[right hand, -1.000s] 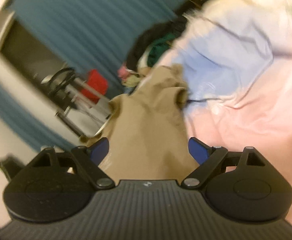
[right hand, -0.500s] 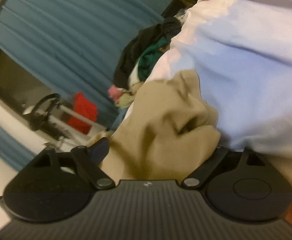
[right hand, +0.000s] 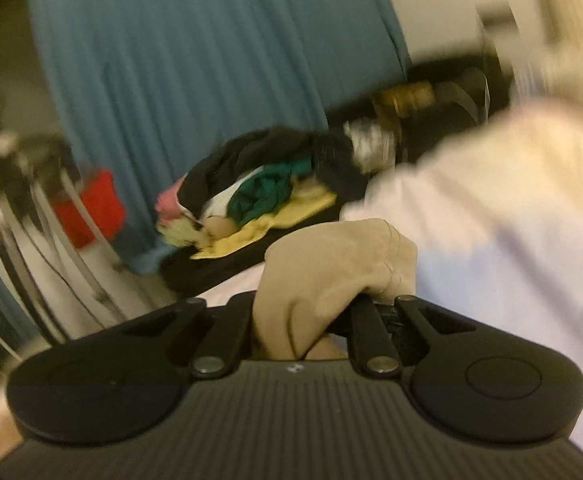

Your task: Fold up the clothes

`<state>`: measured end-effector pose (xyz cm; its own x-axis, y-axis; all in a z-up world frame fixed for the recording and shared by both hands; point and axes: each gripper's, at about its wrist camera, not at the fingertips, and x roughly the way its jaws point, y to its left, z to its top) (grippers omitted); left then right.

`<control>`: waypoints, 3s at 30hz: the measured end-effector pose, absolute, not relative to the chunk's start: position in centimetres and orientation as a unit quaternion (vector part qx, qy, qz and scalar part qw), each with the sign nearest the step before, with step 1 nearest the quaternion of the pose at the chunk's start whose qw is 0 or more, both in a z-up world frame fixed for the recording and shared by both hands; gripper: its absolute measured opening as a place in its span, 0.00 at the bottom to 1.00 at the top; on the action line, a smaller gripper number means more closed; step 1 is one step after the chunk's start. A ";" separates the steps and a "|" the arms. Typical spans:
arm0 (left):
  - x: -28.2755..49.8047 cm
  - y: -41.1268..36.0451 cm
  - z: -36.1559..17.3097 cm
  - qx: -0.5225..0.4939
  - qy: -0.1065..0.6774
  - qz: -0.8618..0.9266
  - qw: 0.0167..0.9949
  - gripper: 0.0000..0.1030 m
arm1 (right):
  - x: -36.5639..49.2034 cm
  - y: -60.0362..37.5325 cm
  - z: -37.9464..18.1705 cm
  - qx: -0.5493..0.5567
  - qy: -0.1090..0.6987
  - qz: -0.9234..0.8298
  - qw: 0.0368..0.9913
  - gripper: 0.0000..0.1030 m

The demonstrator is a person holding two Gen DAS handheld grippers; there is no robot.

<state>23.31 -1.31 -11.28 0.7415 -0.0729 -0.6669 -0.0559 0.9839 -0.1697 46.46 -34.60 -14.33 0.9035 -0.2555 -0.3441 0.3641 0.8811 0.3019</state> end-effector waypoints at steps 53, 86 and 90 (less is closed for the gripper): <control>12.5 0.9 -5.8 -0.111 0.362 -0.020 0.926 1.00 | 12.4 -22.2 -11.6 0.173 0.188 0.047 0.966 0.91; 17.6 -10.7 -16.4 -0.287 0.495 -0.339 0.747 0.61 | 14.0 -33.0 -15.6 0.385 0.209 0.021 0.899 0.91; 16.9 -11.2 -17.6 -0.302 0.524 -0.362 0.709 0.61 | 14.2 -33.2 -15.8 0.382 0.209 0.019 0.900 0.91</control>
